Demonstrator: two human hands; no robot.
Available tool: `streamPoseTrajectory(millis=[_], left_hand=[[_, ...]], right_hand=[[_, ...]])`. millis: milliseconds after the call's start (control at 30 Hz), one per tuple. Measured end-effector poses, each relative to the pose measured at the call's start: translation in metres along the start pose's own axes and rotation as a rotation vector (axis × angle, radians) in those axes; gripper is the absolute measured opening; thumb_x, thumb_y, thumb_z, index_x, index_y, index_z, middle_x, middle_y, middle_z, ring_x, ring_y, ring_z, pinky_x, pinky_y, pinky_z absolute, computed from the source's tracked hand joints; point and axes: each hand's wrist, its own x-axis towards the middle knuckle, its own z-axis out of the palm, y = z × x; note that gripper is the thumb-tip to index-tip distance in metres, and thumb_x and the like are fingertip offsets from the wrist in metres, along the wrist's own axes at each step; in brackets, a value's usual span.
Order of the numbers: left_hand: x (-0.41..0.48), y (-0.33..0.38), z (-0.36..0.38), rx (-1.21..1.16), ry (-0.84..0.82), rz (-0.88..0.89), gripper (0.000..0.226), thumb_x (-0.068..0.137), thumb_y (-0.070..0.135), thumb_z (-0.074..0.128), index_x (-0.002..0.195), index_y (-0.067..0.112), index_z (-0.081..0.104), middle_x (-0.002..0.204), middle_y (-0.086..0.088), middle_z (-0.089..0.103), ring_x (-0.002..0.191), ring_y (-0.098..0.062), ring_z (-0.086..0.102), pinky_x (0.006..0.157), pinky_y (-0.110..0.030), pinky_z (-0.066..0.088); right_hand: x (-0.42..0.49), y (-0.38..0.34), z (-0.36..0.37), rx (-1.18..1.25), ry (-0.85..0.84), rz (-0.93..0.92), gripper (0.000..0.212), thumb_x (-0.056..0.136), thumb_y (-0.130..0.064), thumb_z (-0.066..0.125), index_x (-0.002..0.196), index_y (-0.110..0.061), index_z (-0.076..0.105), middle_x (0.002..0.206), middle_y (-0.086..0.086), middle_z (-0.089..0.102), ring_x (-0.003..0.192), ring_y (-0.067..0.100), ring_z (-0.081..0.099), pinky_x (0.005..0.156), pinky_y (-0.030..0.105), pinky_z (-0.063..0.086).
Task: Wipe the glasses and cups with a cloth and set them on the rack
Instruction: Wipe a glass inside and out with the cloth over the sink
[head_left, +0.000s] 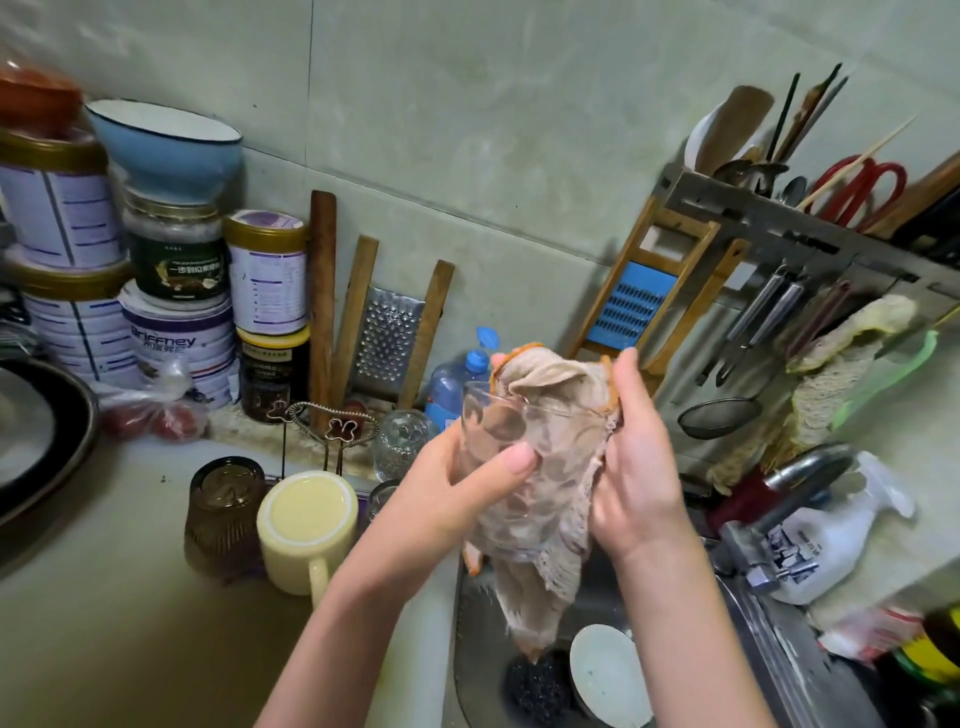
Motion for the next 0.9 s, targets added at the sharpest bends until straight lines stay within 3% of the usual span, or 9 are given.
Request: streamPoseTrajectory(millis=[33,100,200,267,400,533,633,767,900], left_hand=[[0.000,-0.002,-0.003,-0.022,-0.030,-0.016,0.054,0.070,0.045,0.073,0.112,0.012,0.066,0.106,-0.009,0.071,0.097,-0.023,0.067,0.087,-0.033,0.052],[0.001,-0.005,-0.005,-0.049,-0.030,-0.037,0.055,0.068,0.048,0.076,0.109,0.012,0.067,0.100,-0.006,0.072,0.091,-0.019,0.069,0.083,-0.031,0.054],[0.004,-0.006,-0.003,0.081,0.060,-0.002,0.060,0.062,0.047,0.069,0.114,0.017,0.060,0.100,0.006,0.075,0.094,-0.006,0.069,0.079,-0.017,0.050],[0.004,-0.004,-0.003,0.193,0.106,0.043,0.058,0.058,0.048,0.070,0.111,0.027,0.056,0.094,0.015,0.073,0.089,0.005,0.067,0.074,-0.009,0.047],[0.002,-0.003,-0.012,0.395,0.108,0.073,0.057,0.060,0.047,0.077,0.112,0.043,0.054,0.102,0.020,0.071,0.097,0.001,0.067,0.086,-0.018,0.050],[0.000,0.000,-0.014,0.728,0.094,0.120,0.067,0.059,0.049,0.078,0.112,0.063,0.041,0.108,0.030,0.064,0.101,0.009,0.062,0.087,-0.019,0.049],[0.001,-0.003,-0.016,0.913,0.081,0.140,0.074,0.058,0.049,0.078,0.120,0.057,0.038,0.109,0.030,0.059,0.103,0.008,0.057,0.085,-0.020,0.048],[0.002,-0.007,-0.020,0.982,0.090,0.163,0.071,0.055,0.056,0.072,0.119,0.046,0.042,0.108,0.027,0.056,0.102,0.006,0.055,0.081,-0.023,0.046],[0.001,-0.007,-0.026,0.985,0.111,0.176,0.075,0.059,0.062,0.061,0.127,0.034,0.049,0.115,0.018,0.059,0.106,-0.005,0.058,0.087,-0.030,0.048]], right_hand=[[0.012,-0.004,-0.016,0.062,-0.043,0.135,0.078,0.090,-0.061,0.035,0.122,0.006,0.058,0.119,0.024,0.062,0.102,0.034,0.063,0.095,0.046,0.048],[0.010,-0.001,-0.033,0.012,-0.028,0.153,0.071,0.090,-0.056,0.038,0.118,0.005,0.063,0.115,0.023,0.065,0.097,0.032,0.065,0.094,0.043,0.050],[0.016,0.000,-0.033,-0.039,-0.029,0.033,0.068,0.096,-0.051,0.032,0.118,0.005,0.064,0.108,0.019,0.068,0.094,0.030,0.067,0.086,0.040,0.053],[0.014,0.006,-0.041,-0.057,-0.002,-0.055,0.067,0.095,-0.049,0.032,0.119,0.005,0.063,0.115,0.018,0.068,0.109,0.031,0.064,0.098,0.045,0.050],[0.010,0.008,-0.033,-0.148,-0.009,-0.128,0.068,0.090,-0.049,0.036,0.119,0.006,0.062,0.120,0.018,0.066,0.119,0.030,0.060,0.110,0.050,0.038],[0.012,0.012,-0.037,-0.451,0.047,-0.153,0.057,0.098,-0.048,0.032,0.106,-0.009,0.072,0.104,0.012,0.074,0.103,0.023,0.069,0.097,0.044,0.050],[0.008,0.017,-0.031,-0.611,-0.029,-0.124,0.055,0.094,-0.055,0.032,0.104,-0.017,0.072,0.101,0.002,0.075,0.097,0.012,0.070,0.088,0.032,0.054],[0.002,0.026,-0.023,-0.766,-0.168,-0.212,0.050,0.096,-0.051,0.032,0.129,-0.025,0.059,0.132,-0.011,0.060,0.126,0.000,0.050,0.112,0.036,0.035],[-0.012,0.032,-0.019,-1.016,-0.244,-0.435,0.045,0.102,-0.040,0.026,0.138,-0.025,0.050,0.146,-0.019,0.043,0.140,-0.004,0.027,0.119,0.032,0.019]])
